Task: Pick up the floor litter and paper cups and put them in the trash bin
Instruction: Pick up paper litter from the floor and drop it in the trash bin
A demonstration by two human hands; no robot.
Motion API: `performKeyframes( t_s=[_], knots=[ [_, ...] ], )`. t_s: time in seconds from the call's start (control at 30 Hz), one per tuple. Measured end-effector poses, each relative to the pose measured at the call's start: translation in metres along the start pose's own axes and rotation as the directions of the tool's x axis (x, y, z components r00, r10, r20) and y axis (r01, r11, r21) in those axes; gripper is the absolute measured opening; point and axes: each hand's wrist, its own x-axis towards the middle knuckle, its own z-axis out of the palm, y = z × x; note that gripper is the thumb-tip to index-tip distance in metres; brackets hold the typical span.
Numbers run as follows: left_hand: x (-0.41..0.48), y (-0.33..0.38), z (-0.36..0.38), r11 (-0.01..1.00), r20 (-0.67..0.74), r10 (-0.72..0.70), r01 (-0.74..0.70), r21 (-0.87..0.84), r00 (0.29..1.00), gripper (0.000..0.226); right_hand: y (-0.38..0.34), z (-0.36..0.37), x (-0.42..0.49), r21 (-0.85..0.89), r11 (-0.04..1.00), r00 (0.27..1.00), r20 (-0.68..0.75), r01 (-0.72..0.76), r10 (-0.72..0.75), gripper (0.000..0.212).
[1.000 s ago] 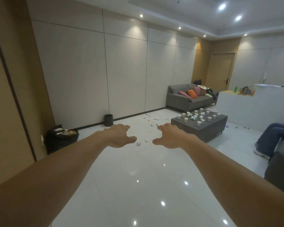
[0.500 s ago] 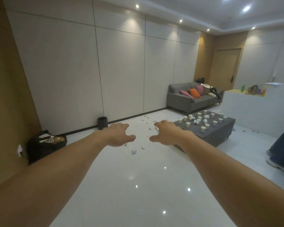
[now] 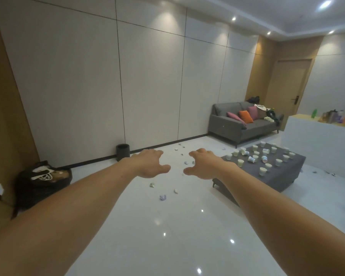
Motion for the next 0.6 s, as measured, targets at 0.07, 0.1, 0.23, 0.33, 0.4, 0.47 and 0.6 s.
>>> performKeyframes(
  t_s=[0.07,0.1,0.23,0.33,0.4,0.47,0.6],
  knots=[
    [0.046,-0.019,-0.006,1.0,-0.004,0.01,-0.01,-0.002,1.0,0.082,0.0,0.0,0.045,0.013,1.0,1.0,-0.002,-0.01,0.01,0.076],
    [0.066,-0.028,-0.009,1.0,0.004,0.013,-0.013,-0.001,1.0,0.082,0.0,-0.001,0.067,0.017,1.0,1.0,0.002,-0.014,0.014,0.077],
    [0.147,-0.057,-0.018,1.0,-0.007,0.024,-0.024,0.017,1.0,0.084,0.005,0.002,0.148,0.043,0.999,1.0,-0.004,-0.03,0.031,0.079],
    [0.207,-0.069,-0.017,0.999,0.04,0.03,-0.03,0.013,0.999,0.086,0.015,0.006,0.202,0.045,0.998,0.998,0.043,-0.043,0.041,0.08],
    [0.246,-0.071,-0.013,0.999,0.064,0.037,-0.038,0.016,0.997,0.086,0.028,0.007,0.24,0.056,0.997,0.998,0.033,-0.047,0.045,0.08],
    [0.29,-0.071,-0.009,0.999,0.058,0.044,-0.045,0.013,0.997,0.087,0.044,0.008,0.28,0.069,0.997,0.999,0.016,-0.046,0.045,0.08],
    [0.378,-0.064,0.001,0.999,0.059,0.044,-0.045,0.017,0.997,0.086,0.082,0.013,0.365,0.074,0.996,0.999,0.023,-0.044,0.042,0.08]
  ],
)
